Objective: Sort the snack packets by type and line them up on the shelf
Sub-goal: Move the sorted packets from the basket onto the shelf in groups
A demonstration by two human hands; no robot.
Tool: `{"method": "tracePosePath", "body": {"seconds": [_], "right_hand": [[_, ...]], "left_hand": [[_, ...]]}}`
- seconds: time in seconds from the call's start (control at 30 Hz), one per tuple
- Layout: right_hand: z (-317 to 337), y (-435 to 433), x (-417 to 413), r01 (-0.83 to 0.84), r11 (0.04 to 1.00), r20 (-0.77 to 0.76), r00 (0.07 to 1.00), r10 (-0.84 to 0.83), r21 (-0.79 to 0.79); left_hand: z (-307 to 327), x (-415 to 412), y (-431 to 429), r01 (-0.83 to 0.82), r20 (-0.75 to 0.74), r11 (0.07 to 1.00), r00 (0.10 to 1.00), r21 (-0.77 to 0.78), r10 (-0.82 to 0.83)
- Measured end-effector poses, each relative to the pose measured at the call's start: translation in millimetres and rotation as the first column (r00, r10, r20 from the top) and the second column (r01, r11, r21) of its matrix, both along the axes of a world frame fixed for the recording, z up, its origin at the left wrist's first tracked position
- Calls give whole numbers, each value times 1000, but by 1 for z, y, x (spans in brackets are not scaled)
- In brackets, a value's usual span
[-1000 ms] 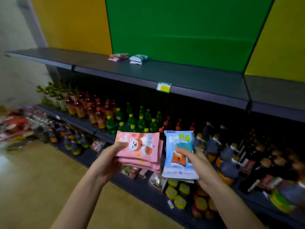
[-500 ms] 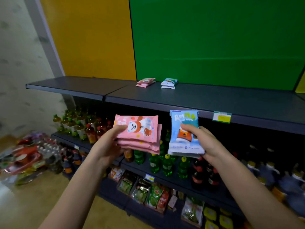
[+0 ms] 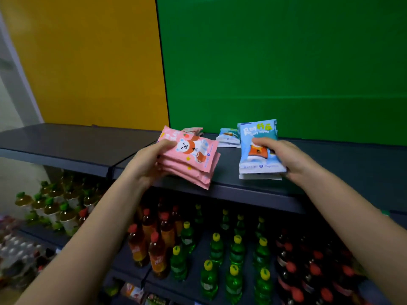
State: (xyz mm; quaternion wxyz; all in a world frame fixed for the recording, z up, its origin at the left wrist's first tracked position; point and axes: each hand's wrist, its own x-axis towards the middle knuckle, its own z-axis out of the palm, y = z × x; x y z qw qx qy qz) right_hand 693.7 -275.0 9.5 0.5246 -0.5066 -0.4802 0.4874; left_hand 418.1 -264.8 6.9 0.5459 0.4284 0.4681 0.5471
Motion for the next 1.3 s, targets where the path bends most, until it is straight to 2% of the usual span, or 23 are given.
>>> {"method": "tracePosePath", "body": {"seconds": [0.27,0.37,0.57,0.73,0.93,1.07,1.2,1.3], "right_hand": [[1,92,17,144,984,115,985,-132,-102],[1,115,23,185,973,145,975,-165,-136],[-1,148,25,279,939,173,954,-246,-201],[-4,168,23,306,917,119,951,-284,-255],[-6,178,28,283,914,92,959,-268,-291],[-5,182,32,271,907,117,962,-246,-321],[-6,189,34,282,903,152,958,-245,-323],[-9,193,36,296,905,184,951,-250,-305]], "left_hand": [[15,-13,140,135,-270,985,949,-110,-161],[24,-11,189,241,-371,957,884,-165,-286],[36,10,260,375,-552,903,717,-209,-425],[36,32,300,458,-594,867,647,-198,-478],[50,46,324,602,-706,776,465,-189,-533],[49,52,331,625,-677,758,476,-189,-562],[38,56,334,668,-648,697,413,-262,-640],[30,51,339,668,-629,691,419,-274,-655]]}}
